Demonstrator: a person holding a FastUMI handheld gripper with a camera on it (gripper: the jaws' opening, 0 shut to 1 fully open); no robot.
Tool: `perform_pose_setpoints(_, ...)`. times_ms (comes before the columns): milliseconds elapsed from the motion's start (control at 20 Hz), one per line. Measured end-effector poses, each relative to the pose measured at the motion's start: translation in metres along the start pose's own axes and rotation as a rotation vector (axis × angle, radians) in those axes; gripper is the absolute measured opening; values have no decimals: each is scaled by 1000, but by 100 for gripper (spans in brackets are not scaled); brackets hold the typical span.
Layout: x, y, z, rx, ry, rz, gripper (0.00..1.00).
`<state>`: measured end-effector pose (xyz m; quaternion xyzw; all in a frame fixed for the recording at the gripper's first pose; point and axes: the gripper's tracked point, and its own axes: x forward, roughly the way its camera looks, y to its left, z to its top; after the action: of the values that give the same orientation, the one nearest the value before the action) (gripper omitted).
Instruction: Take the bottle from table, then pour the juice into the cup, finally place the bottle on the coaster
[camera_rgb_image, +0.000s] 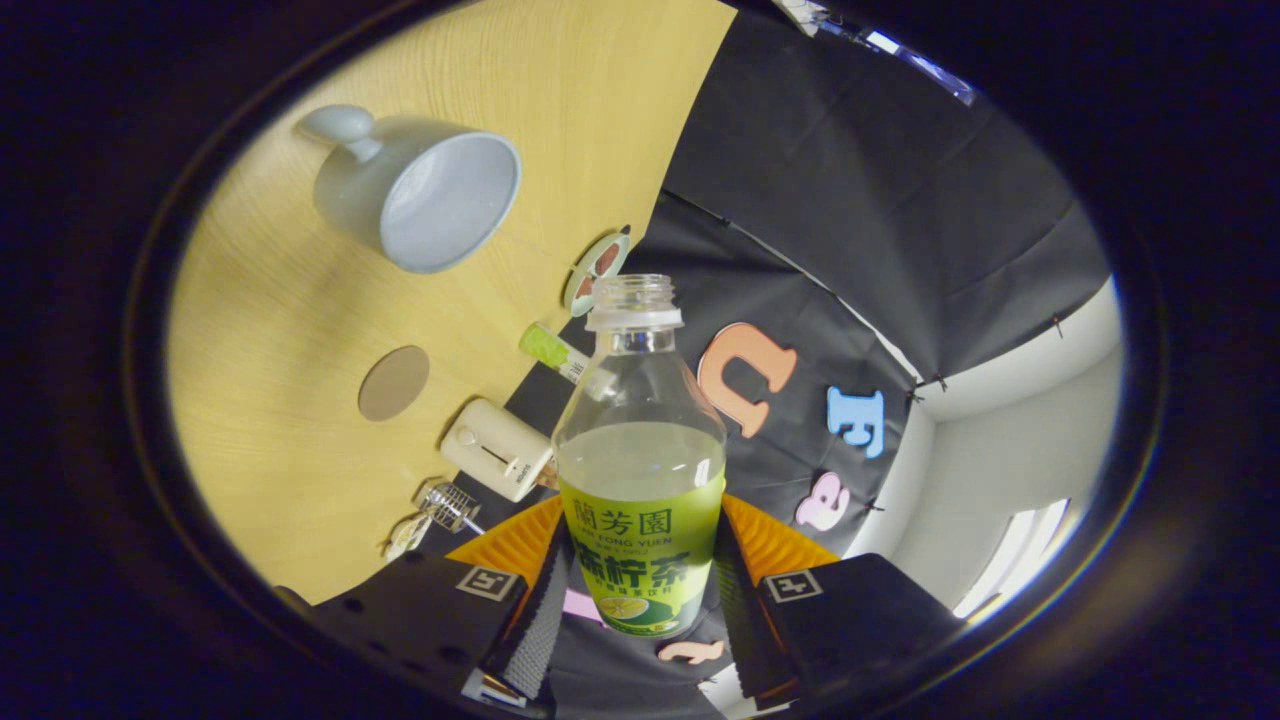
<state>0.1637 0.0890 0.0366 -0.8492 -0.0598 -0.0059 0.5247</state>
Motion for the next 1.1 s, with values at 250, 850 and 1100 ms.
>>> perform_pose_setpoints(250, -1, 20, -13, 261, 43, 83, 75)
perform_pose_setpoints(850, -8, 36, -37, 1167, 108, 209, 75)
perform_pose_setpoints(1100, 11, 16, -80, 1580, 161, 146, 75)
